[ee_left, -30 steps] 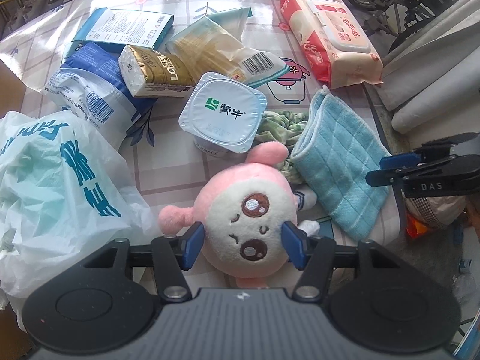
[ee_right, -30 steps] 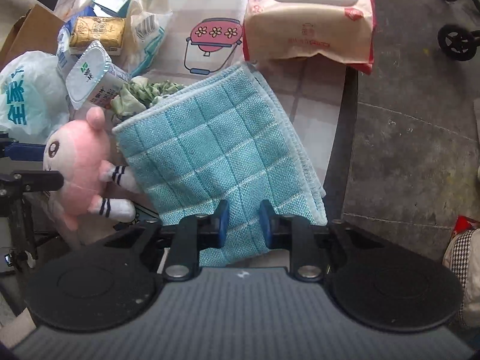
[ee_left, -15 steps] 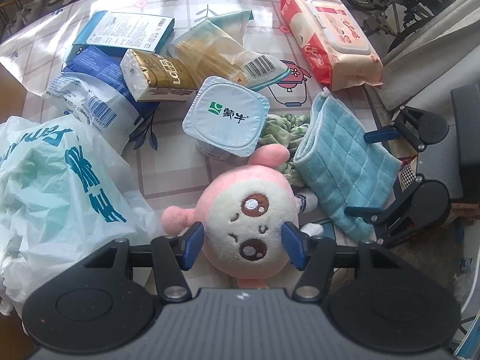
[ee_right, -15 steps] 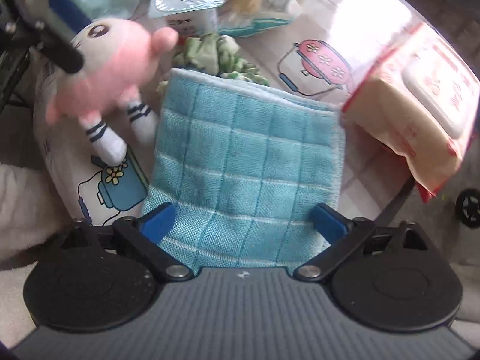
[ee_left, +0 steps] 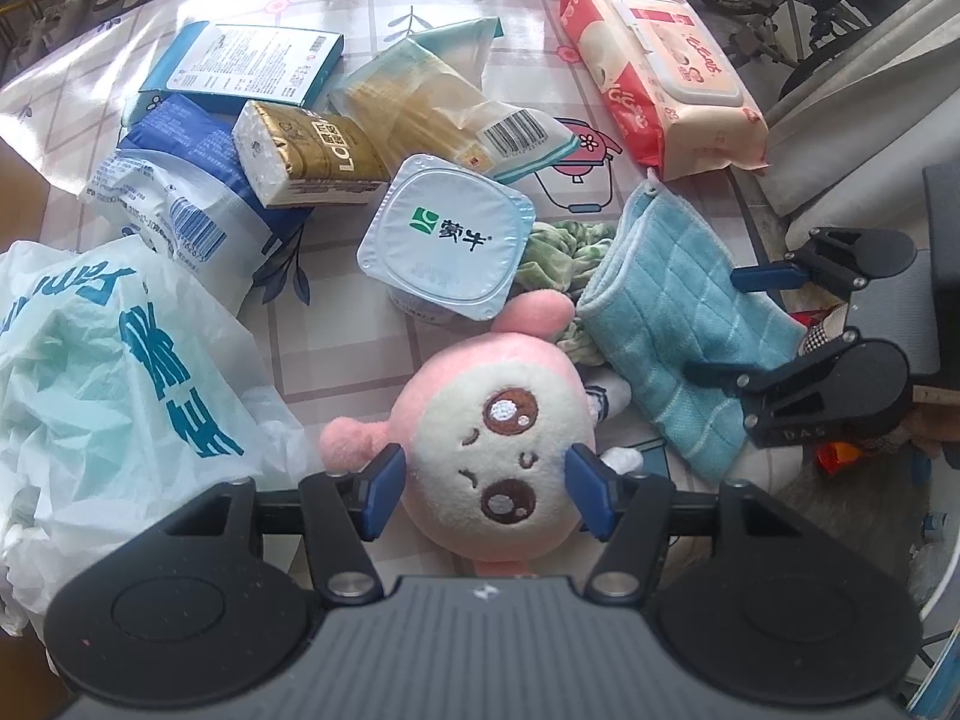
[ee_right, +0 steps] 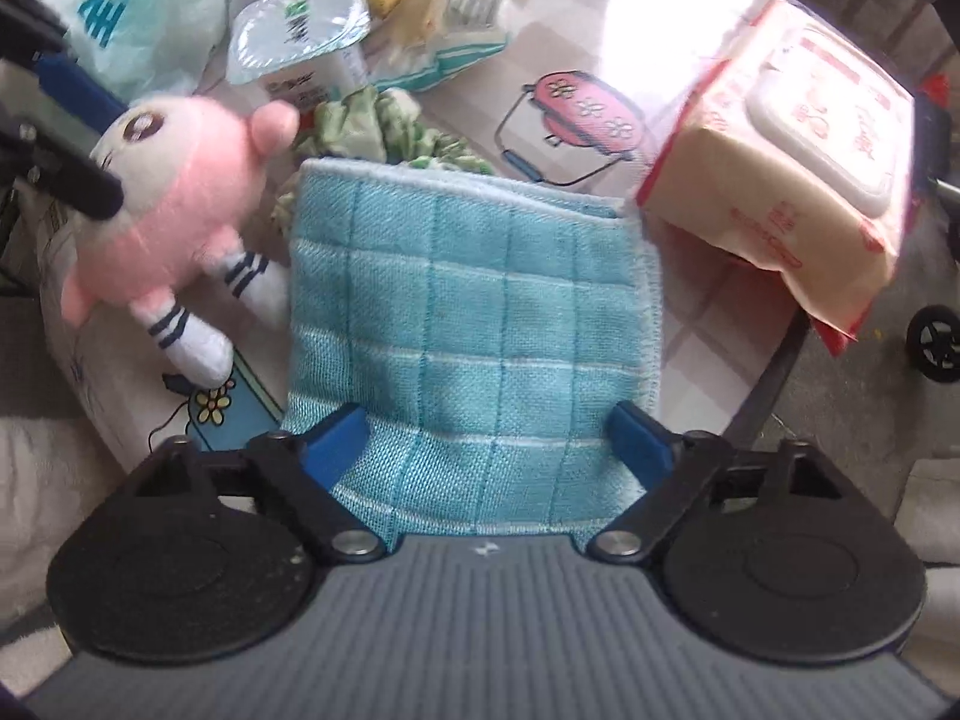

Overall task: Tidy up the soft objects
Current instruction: 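Carry the pink plush toy in the left gripper while the right gripper carries the towel to the box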

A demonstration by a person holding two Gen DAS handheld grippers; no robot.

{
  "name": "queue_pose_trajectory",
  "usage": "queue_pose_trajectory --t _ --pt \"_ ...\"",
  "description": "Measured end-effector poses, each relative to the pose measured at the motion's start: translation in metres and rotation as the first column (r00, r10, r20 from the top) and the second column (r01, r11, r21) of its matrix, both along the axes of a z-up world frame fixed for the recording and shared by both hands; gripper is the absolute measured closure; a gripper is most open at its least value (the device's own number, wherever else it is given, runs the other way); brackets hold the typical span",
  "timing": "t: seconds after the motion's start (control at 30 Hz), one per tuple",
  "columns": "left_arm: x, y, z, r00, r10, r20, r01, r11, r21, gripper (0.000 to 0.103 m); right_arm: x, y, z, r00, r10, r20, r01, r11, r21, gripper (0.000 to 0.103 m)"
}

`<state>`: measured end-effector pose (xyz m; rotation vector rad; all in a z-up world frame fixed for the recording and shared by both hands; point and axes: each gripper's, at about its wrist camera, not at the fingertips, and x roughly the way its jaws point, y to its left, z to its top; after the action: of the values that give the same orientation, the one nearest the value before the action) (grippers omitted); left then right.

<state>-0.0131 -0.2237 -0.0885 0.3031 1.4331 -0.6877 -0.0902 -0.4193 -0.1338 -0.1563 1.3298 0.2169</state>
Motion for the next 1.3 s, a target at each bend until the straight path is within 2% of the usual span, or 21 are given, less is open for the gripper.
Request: queue_pose_trajectory --t 0.03,0.1,0.13,0.2,0.3,0.4,0.53,0.67,0.7,0.8,0.87,0.93,1.0,1.07,1.1,1.17,1.23,1.27,1.3 --pt "0.0 0.0 0.0 1.0 0.001 -0.002 -0.001 1.0 0.0 0.042 -0.001 -0.007 0.004 1.0 -0.022 0.004 0.022 1.0 0.002 0.035" --pt "0.0 -0.001 0.0 1.0 0.003 -0.004 -0.003 1.0 -0.001 0.041 0.001 -0.017 0.009 0.998 -0.06 0.008 0.06 0.998 0.006 0.058" --pt "0.001 -0.002 0.0 1.0 0.003 -0.004 -0.003 1.0 -0.002 0.042 0.002 -0.021 0.011 0.997 -0.077 0.009 0.077 0.997 0.008 0.064" --pt "0.001 -0.004 0.0 1.0 0.004 -0.002 -0.004 1.0 -0.004 0.041 0.004 -0.033 0.014 0.992 -0.129 0.006 0.129 0.991 0.023 0.087" --pt "0.001 -0.006 -0.001 1.0 0.003 -0.004 -0.003 1.0 -0.004 0.039 0.007 -0.058 0.016 0.964 -0.265 -0.032 0.267 0.957 0.117 0.09" --pt "0.002 -0.009 -0.003 1.0 0.002 -0.006 -0.002 1.0 -0.002 0.035 0.0 -0.078 0.021 0.92 -0.389 -0.055 0.391 0.896 0.212 0.09" --pt "0.002 -0.013 -0.006 1.0 -0.007 -0.008 0.007 1.0 0.01 0.032 -0.024 -0.093 0.029 0.845 -0.527 -0.092 0.523 0.775 0.355 0.09" --pt "0.002 -0.015 -0.009 1.0 -0.008 0.0 0.008 1.0 0.025 0.032 -0.04 -0.086 0.034 0.813 -0.555 -0.176 0.563 0.67 0.485 0.09" --pt "0.002 -0.016 -0.009 1.0 -0.007 0.002 0.007 1.0 0.027 0.032 -0.042 -0.081 0.032 0.815 -0.548 -0.19 0.562 0.665 0.492 0.09" --pt "0.002 -0.019 -0.009 1.0 -0.021 0.004 0.021 0.999 0.039 0.032 -0.039 -0.06 0.02 0.835 -0.512 -0.203 0.541 0.694 0.476 0.089" --pt "0.002 -0.02 -0.01 1.0 -0.027 0.002 0.027 0.999 0.046 0.03 -0.034 -0.046 0.014 0.847 -0.493 -0.199 0.525 0.716 0.46 0.086" --pt "0.002 -0.02 -0.013 0.999 -0.033 -0.003 0.033 0.997 0.064 0.028 -0.029 -0.038 0.008 0.847 -0.492 -0.201 0.525 0.72 0.454 0.081" --pt "0.002 -0.02 -0.016 1.0 -0.029 -0.008 0.03 0.997 0.075 0.025 -0.023 -0.033 0.003 0.849 -0.482 -0.216 0.524 0.716 0.462 0.064" --pt "0.003 -0.02 -0.018 1.0 -0.024 -0.007 0.025 0.996 0.081 0.025 -0.018 -0.029 -0.001 0.85 -0.475 -0.229 0.524 0.707 0.475 0.052" --pt "0.003 -0.02 -0.019 1.0 -0.023 -0.005 0.023 0.996 0.083 0.025 -0.018 -0.028 -0.002 0.851 -0.473 -0.23 0.522 0.706 0.479 0.05" --pt "0.003 -0.021 -0.019 1.0 -0.021 0.007 0.021 0.996 0.082 0.026 -0.015 -0.023 -0.002 0.858 -0.464 -0.22 0.509 0.715 0.479 0.05" --pt "0.001 -0.022 -0.017 0.999 -0.025 0.022 0.023 0.997 0.077 0.028 -0.014 -0.02 -0.003 0.857 -0.467 -0.216 0.51 0.713 0.481 0.067" --pt "0.0 -0.022 -0.016 0.999 -0.029 0.026 0.027 0.997 0.074 0.03 -0.014 -0.02 -0.004 0.852 -0.474 -0.223 0.519 0.705 0.483 0.084" --pt "0.0 -0.021 -0.015 0.999 -0.03 0.029 0.028 0.997 0.069 0.032 -0.015 -0.021 -0.006 0.843 -0.483 -0.238 0.533 0.686 0.495 0.086"
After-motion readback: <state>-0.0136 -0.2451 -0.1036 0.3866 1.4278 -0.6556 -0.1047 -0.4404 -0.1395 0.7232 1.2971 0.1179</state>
